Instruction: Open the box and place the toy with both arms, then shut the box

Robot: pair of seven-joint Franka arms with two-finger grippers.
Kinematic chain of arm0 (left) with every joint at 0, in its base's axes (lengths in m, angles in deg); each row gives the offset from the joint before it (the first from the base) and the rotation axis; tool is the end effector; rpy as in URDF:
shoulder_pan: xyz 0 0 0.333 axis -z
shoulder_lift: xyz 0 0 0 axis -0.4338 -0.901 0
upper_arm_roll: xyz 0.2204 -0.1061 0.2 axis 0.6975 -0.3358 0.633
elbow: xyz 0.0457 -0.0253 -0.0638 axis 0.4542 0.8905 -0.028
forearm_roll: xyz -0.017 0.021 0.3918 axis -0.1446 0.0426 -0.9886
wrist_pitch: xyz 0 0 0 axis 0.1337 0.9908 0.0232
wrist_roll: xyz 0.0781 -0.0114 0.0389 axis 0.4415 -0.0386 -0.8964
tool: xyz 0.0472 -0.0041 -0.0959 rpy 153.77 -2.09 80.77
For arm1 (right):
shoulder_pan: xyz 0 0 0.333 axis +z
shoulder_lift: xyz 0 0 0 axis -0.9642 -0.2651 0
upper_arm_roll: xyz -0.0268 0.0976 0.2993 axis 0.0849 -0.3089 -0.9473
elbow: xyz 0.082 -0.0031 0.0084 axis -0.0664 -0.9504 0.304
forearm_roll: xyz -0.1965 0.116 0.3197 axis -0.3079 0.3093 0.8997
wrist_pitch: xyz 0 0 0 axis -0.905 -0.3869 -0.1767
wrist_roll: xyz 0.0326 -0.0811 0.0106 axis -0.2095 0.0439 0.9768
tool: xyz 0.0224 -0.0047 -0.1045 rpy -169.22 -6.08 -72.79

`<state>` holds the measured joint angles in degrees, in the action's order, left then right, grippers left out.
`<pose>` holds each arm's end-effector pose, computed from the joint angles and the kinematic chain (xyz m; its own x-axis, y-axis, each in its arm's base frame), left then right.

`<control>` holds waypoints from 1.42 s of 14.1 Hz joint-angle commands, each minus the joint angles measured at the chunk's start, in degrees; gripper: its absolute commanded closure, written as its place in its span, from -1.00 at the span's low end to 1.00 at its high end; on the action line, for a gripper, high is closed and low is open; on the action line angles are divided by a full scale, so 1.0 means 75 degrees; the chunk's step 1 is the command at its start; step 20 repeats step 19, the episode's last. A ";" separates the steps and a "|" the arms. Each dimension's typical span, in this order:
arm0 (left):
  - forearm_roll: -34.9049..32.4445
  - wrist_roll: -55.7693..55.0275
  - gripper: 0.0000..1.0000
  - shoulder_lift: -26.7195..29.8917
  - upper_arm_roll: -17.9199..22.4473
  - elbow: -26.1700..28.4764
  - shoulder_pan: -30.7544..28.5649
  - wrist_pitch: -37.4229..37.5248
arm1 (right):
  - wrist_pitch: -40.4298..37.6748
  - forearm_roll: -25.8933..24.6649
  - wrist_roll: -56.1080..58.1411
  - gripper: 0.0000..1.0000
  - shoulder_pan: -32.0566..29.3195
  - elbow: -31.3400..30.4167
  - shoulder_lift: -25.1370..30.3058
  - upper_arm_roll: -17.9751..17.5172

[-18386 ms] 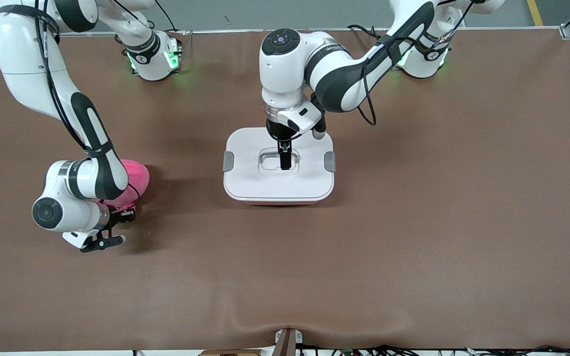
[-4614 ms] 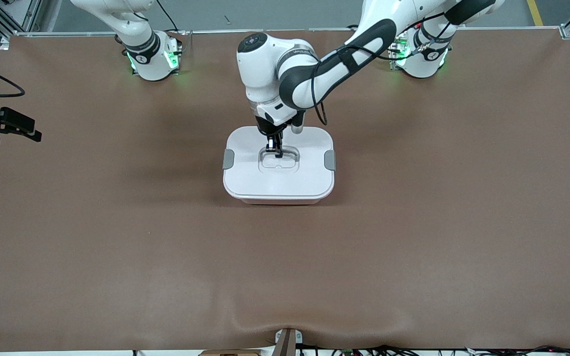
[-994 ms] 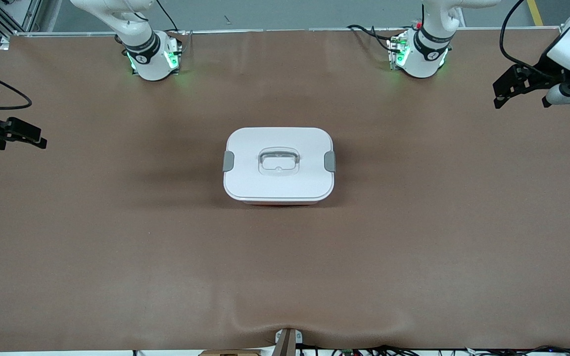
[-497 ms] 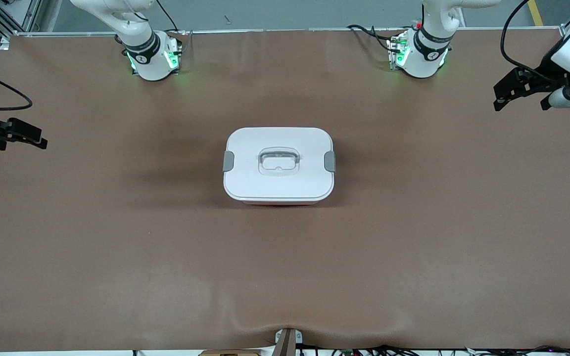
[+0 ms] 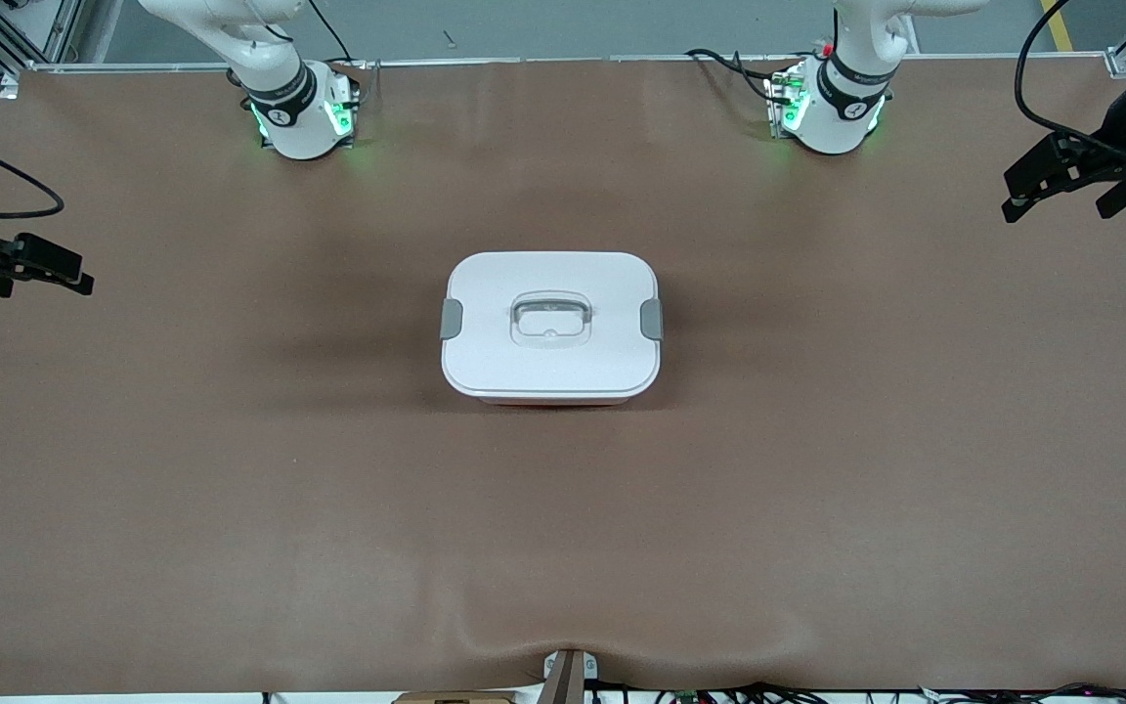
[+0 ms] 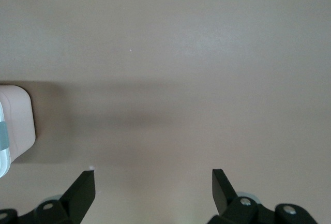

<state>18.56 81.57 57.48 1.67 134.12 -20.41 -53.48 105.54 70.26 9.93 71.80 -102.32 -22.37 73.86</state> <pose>0.5118 -0.0493 0.6689 0.9982 0.0182 0.0566 0.0189 -0.9998 -0.0117 0.5684 -0.0458 0.5927 0.9975 0.0025 -0.0702 -0.0005 -0.9991 -0.0427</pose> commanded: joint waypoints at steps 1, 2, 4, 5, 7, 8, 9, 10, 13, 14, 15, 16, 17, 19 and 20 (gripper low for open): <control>0.0015 0.0086 -1.00 -0.0174 0.0054 -0.0293 -0.0027 0.0093 | -0.0022 -0.0121 0.0057 -1.00 -0.0010 0.0061 -0.0013 -0.0023; 0.0015 0.0087 -1.00 -0.0197 0.0113 -0.0293 -0.0027 0.0104 | -0.0022 -0.0121 0.0103 -1.00 0.0014 0.0073 -0.0013 -0.0023; 0.0015 0.0087 -1.00 -0.0221 0.0113 -0.0293 -0.0027 0.0139 | -0.0010 -0.0121 0.0092 -1.00 0.0026 0.0096 -0.0013 -0.0023; 0.0015 0.0087 -1.00 -0.0221 0.0113 -0.0281 -0.0015 0.0151 | -0.0010 -0.0121 0.0103 -1.00 0.0026 0.0096 -0.0013 -0.0023; 0.0015 0.0087 -1.00 -0.0232 0.0102 -0.0281 0.0008 0.0151 | 0.0002 -0.0121 0.0104 -1.00 0.0002 0.0096 -0.0013 -0.0023; 0.0015 0.0075 -1.00 -0.0256 0.0090 -0.0293 0.0020 0.0151 | -0.0010 -0.0133 0.0104 -1.00 0.0002 0.0119 -0.0047 -0.0023; 0.0015 0.0086 -1.00 -0.0337 0.0090 -0.0293 0.0020 0.0151 | -0.0010 -0.0133 0.0092 -1.00 0.0014 0.0247 -0.0152 -0.0023; 0.0015 0.0087 -1.00 -0.0338 0.0078 -0.0293 0.0032 0.0186 | -0.0033 -0.0133 0.0092 -1.00 0.0014 0.0307 -0.0188 -0.0023; 0.0015 0.0040 -1.00 -0.0373 0.0066 -0.0281 0.0032 0.0268 | -0.0045 -0.0179 0.0103 -1.00 0.0014 0.0412 -0.0328 -0.0023; 0.0015 0.0016 -1.00 -0.0408 0.0055 -0.0281 0.0044 0.0268 | -0.0057 -0.0296 0.0208 -1.00 0.0014 0.0587 -0.0445 -0.0023; 0.0015 0.0005 -1.00 -0.0408 0.0055 -0.0281 0.0055 0.0280 | -0.0068 -0.0366 0.0221 -1.00 0.0025 0.0704 -0.0481 -0.0023; 0.0015 0.0005 -1.00 -0.0408 0.0055 -0.0293 0.0055 0.0292 | -0.0069 -0.0379 0.0221 -1.00 0.0037 0.0717 -0.0481 -0.0023; 0.0015 0.0005 -1.00 -0.0408 0.0055 -0.0293 0.0044 0.0304 | -0.0069 -0.0356 0.0221 -1.00 0.0037 0.0717 -0.0493 -0.0034; 0.0015 -0.0019 -1.00 -0.0408 0.0043 -0.0293 0.0079 0.0292 | -0.0057 -0.0297 0.0197 -1.00 0.0037 0.0717 -0.0610 -0.0034; 0.0015 -0.0019 -1.00 -0.0408 0.0043 -0.0293 0.0079 0.0292 | -0.0057 -0.0297 0.0197 -1.00 0.0037 0.0717 -0.0610 -0.0034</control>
